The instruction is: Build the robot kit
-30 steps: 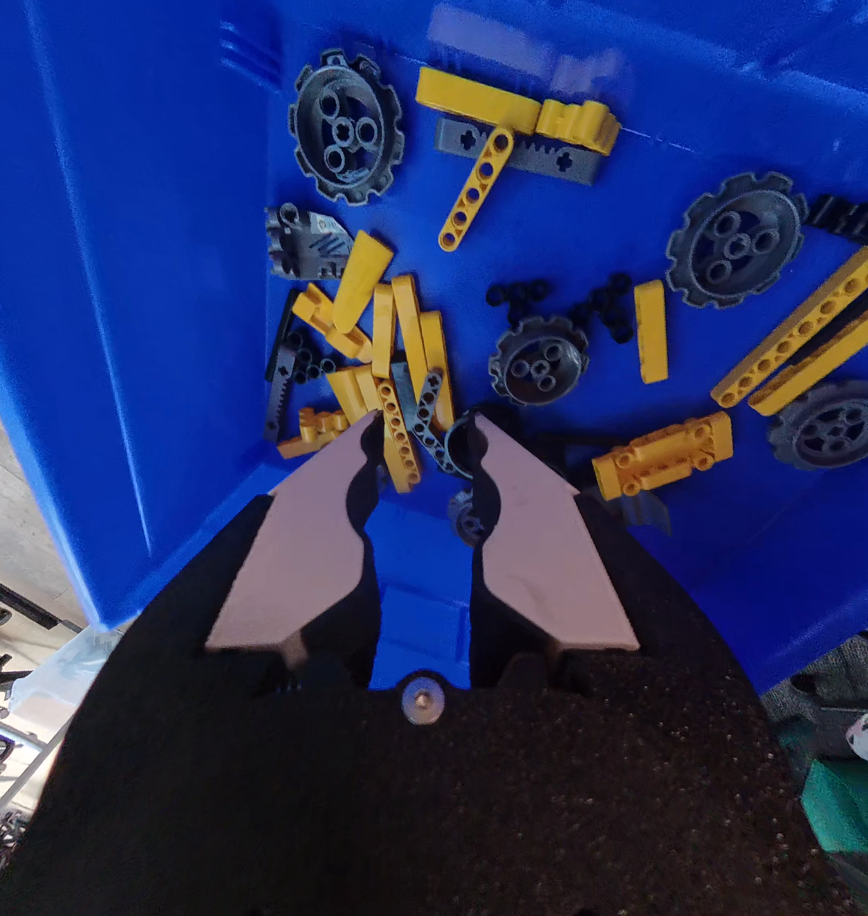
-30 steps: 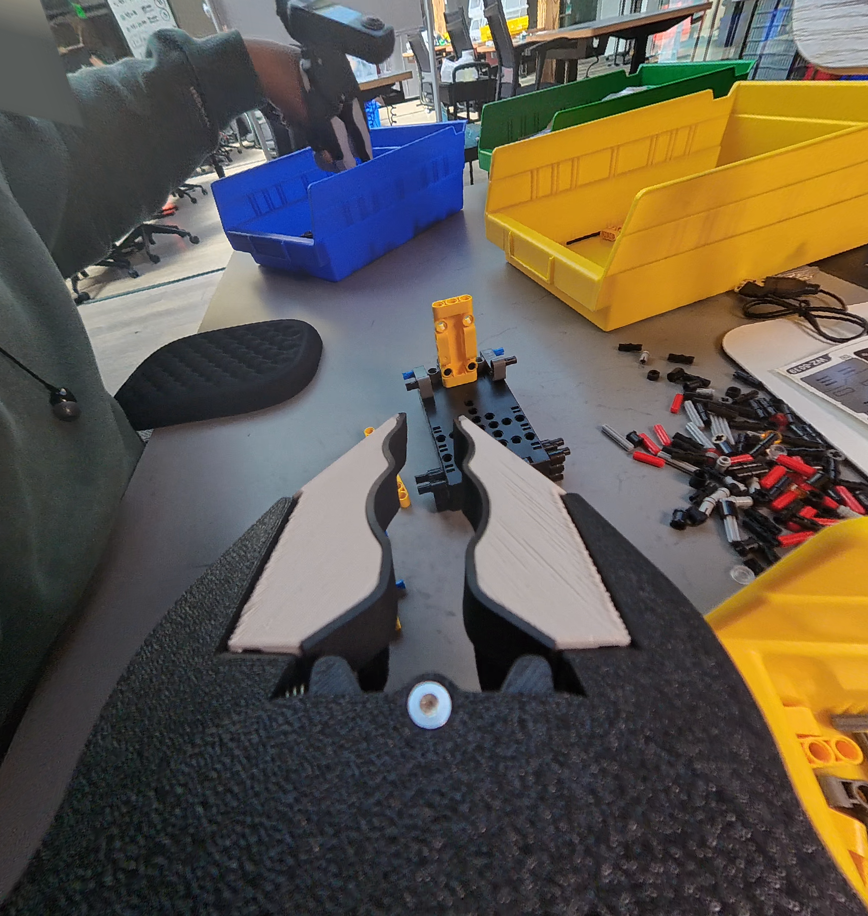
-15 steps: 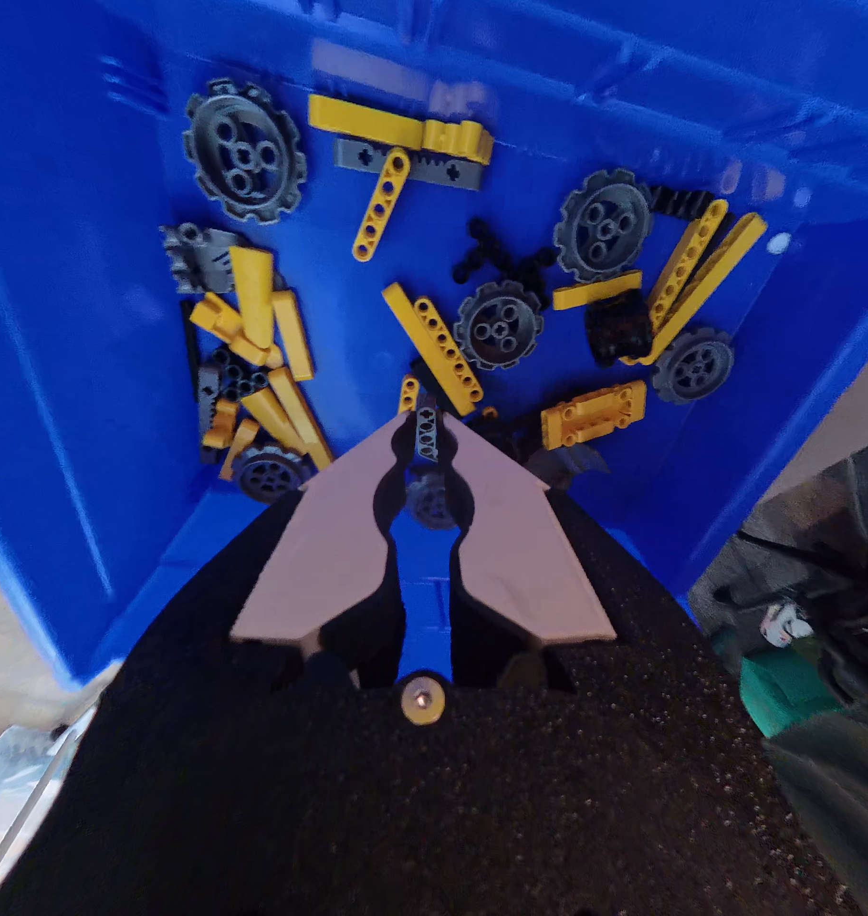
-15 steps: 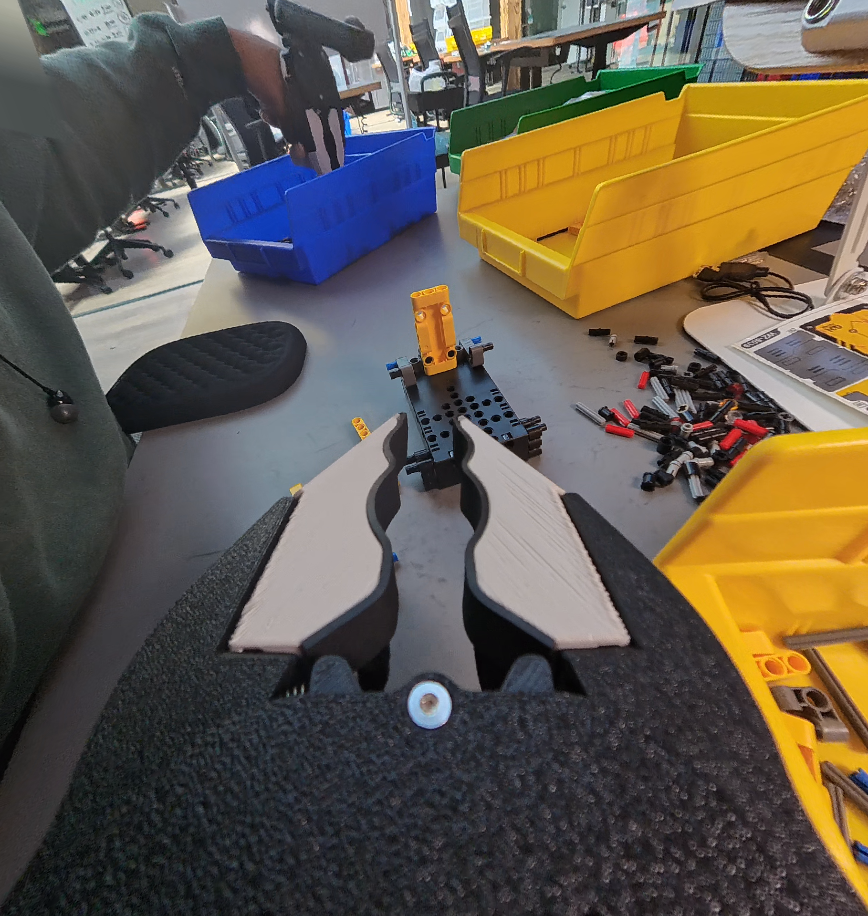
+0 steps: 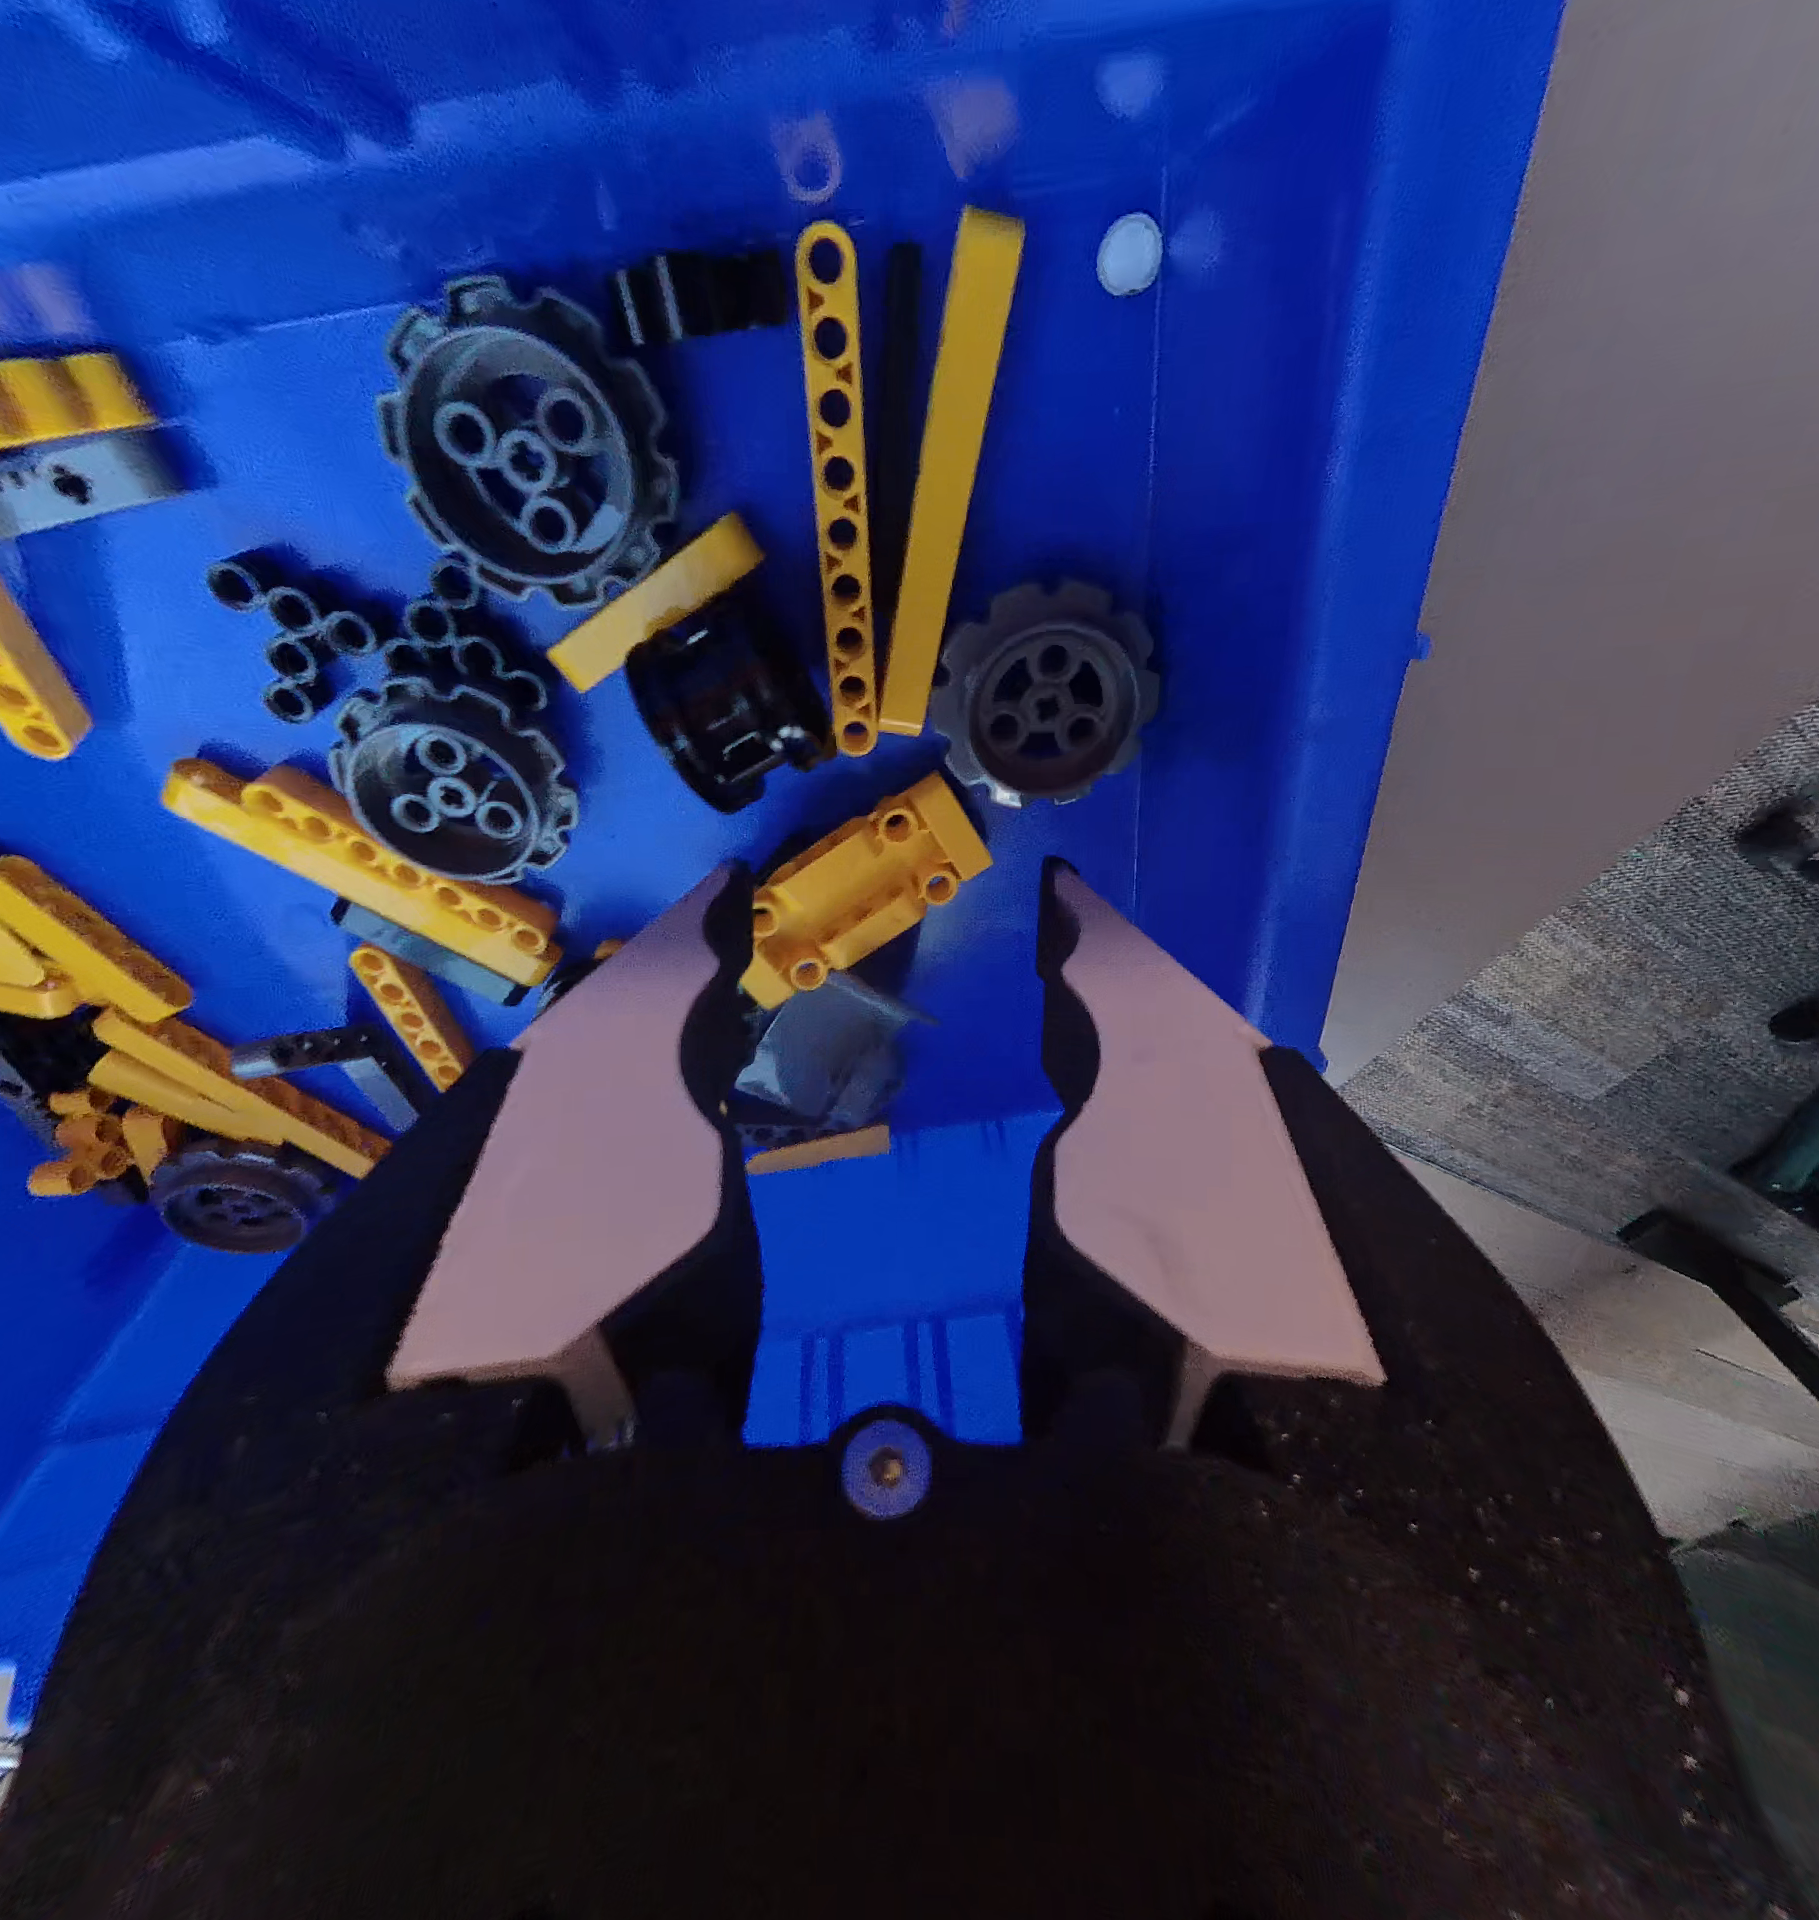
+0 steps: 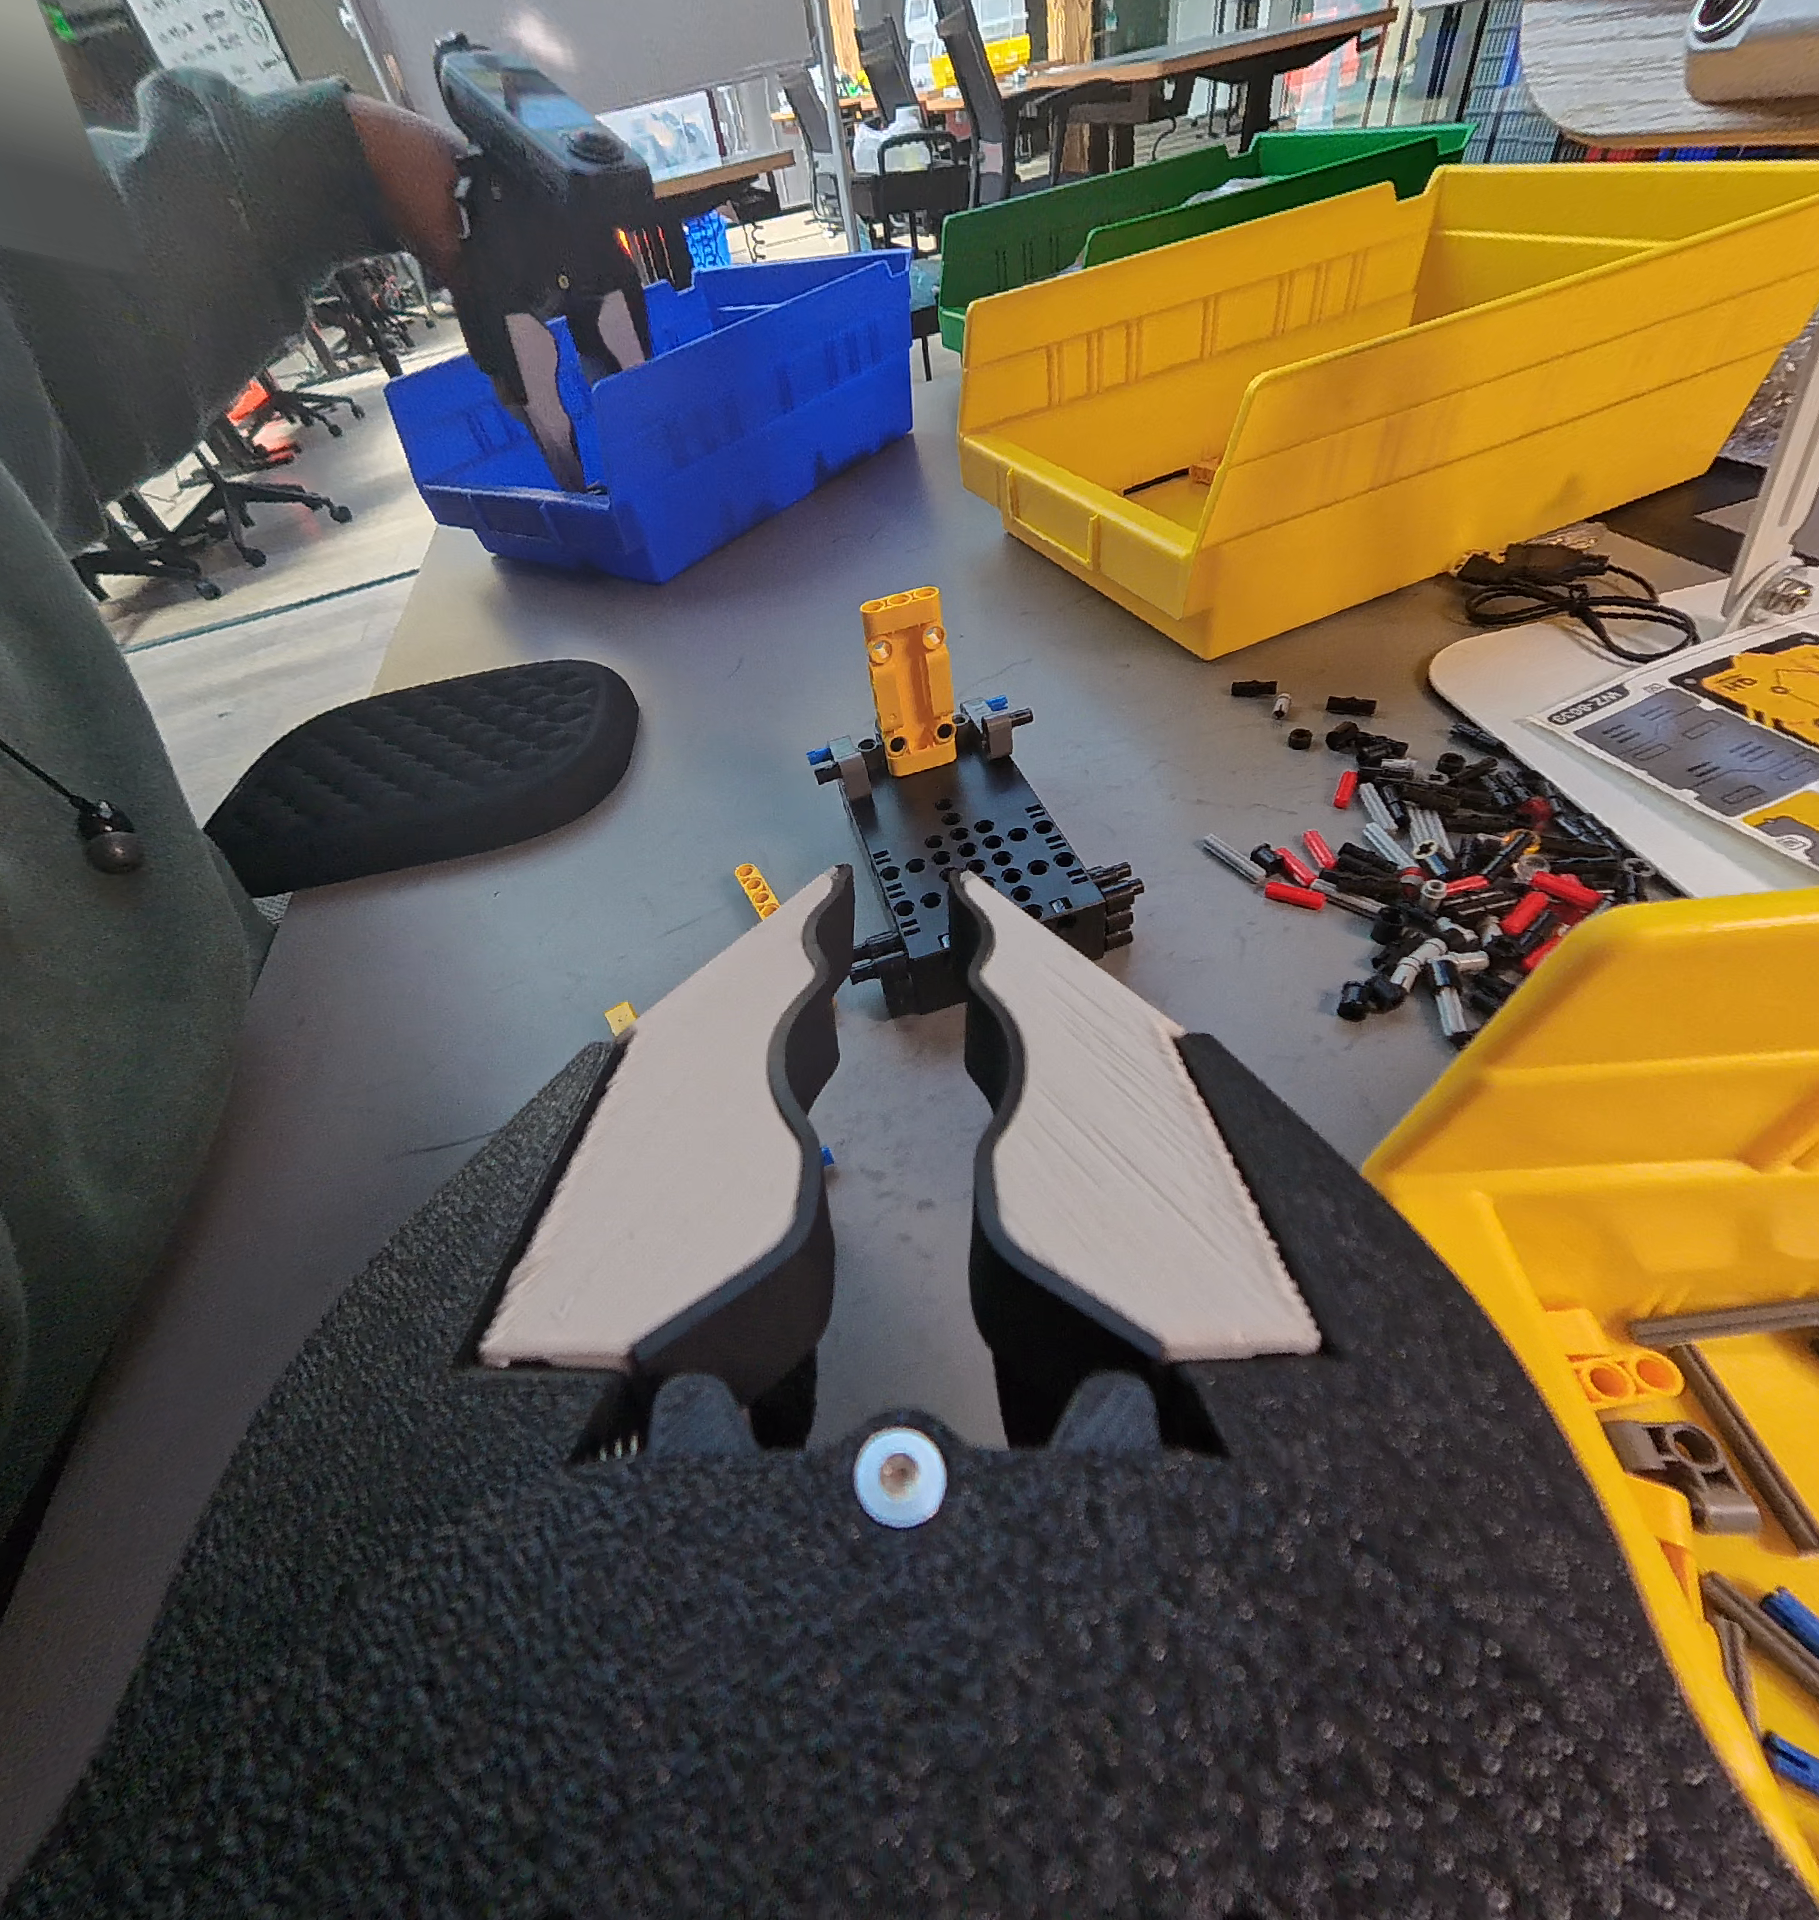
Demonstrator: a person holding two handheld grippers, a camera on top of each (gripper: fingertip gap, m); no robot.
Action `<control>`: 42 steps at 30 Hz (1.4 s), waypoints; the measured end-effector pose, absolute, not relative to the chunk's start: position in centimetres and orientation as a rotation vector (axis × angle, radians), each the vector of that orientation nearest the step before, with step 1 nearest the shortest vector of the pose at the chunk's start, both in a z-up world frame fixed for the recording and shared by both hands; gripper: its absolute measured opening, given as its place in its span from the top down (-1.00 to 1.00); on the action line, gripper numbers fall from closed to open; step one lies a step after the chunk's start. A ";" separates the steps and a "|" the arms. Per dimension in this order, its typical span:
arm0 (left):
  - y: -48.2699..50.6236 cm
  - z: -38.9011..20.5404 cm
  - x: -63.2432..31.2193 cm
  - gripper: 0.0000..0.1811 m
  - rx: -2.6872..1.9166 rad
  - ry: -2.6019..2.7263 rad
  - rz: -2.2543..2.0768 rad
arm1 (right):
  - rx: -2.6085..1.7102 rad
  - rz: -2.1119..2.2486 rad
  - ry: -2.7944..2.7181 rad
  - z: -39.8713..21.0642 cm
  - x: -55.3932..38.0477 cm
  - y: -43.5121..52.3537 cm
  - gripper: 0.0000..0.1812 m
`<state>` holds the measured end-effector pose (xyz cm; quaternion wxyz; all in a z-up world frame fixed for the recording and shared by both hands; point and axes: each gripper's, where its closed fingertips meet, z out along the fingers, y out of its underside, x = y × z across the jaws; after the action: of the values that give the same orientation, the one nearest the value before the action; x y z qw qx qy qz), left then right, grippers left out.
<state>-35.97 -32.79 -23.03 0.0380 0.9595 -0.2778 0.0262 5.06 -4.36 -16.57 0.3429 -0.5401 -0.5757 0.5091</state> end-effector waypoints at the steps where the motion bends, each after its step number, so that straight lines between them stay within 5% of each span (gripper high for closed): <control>1: -32.9 -23.6 -35.6 0.39 2.932 -0.873 0.060 | -1.404 1.322 -1.499 -16.6 5.1 -4.4 0.81; 6: -32.2 -24.7 -36.9 0.63 2.963 -0.870 -0.101 | -1.408 1.316 -1.509 -16.7 4.9 -4.4 0.81; 12: -30.1 -21.8 -41.6 0.69 3.119 -0.676 -0.486 | -1.412 1.298 -1.513 -16.8 5.1 -4.5 0.81; 25: -28.8 -22.7 -34.0 0.45 3.274 -0.831 -0.155 | -1.386 1.306 -1.518 -16.4 4.9 -4.7 0.81; 33: -28.6 -22.2 -38.5 0.57 3.205 -0.680 -0.541 | -1.384 1.255 -1.496 -16.0 6.6 -4.3 0.81; 42: -23.9 -14.5 -35.8 0.58 3.472 -0.587 -0.838 | -1.363 1.202 -1.528 -16.3 6.5 -4.2 0.81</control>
<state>-35.82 -23.90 -14.46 -0.2368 0.9319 -0.1576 -0.2250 6.53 -4.20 -16.33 0.3743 -0.5324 -0.5967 0.4694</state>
